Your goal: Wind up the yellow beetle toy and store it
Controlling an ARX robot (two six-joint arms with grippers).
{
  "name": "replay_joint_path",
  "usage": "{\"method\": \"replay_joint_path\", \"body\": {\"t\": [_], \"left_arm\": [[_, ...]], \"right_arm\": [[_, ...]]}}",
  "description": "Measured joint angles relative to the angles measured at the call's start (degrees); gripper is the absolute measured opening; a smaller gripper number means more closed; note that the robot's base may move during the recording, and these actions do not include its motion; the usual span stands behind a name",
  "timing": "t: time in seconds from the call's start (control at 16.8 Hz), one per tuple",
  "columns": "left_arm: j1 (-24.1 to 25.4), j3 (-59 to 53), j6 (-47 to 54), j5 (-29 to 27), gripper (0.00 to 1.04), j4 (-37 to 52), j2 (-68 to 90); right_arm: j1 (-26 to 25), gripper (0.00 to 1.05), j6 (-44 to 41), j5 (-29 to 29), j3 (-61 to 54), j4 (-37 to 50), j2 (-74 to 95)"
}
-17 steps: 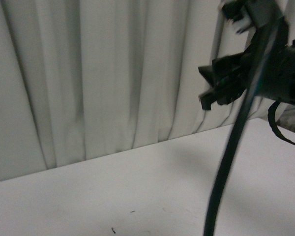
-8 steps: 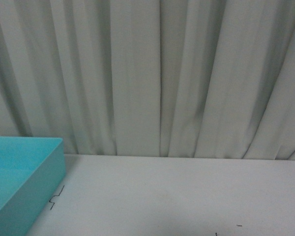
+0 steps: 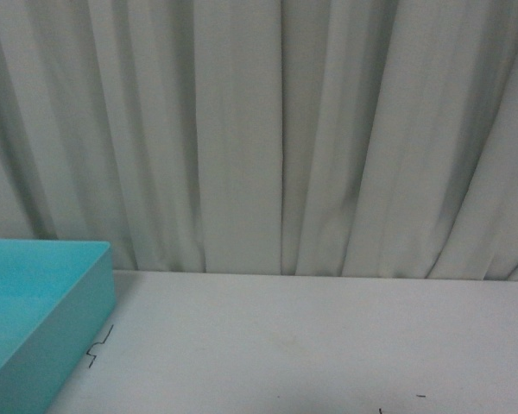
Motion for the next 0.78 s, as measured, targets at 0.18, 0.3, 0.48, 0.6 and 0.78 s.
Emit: {"method": "replay_joint_path", "body": {"t": [0.18, 0.3, 0.48, 0.6, 0.78], "left_arm": [[0.0, 0.0, 0.0, 0.0, 0.98, 0.0, 0.0], [0.0, 0.0, 0.0, 0.0, 0.98, 0.0, 0.0], [0.0, 0.0, 0.0, 0.0, 0.98, 0.0, 0.0], [0.0, 0.0, 0.0, 0.0, 0.98, 0.0, 0.0], [0.0, 0.0, 0.0, 0.0, 0.98, 0.0, 0.0]], "right_arm": [[0.0, 0.02, 0.0, 0.0, -0.02, -5.11, -5.62], [0.0, 0.02, 0.0, 0.0, -0.02, -6.56, -7.13], [0.0, 0.02, 0.0, 0.0, -0.02, -9.94, -10.8], [0.0, 0.02, 0.0, 0.0, -0.02, -12.9, -13.49], [0.0, 0.02, 0.0, 0.0, -0.02, -16.2, -16.87]]}}
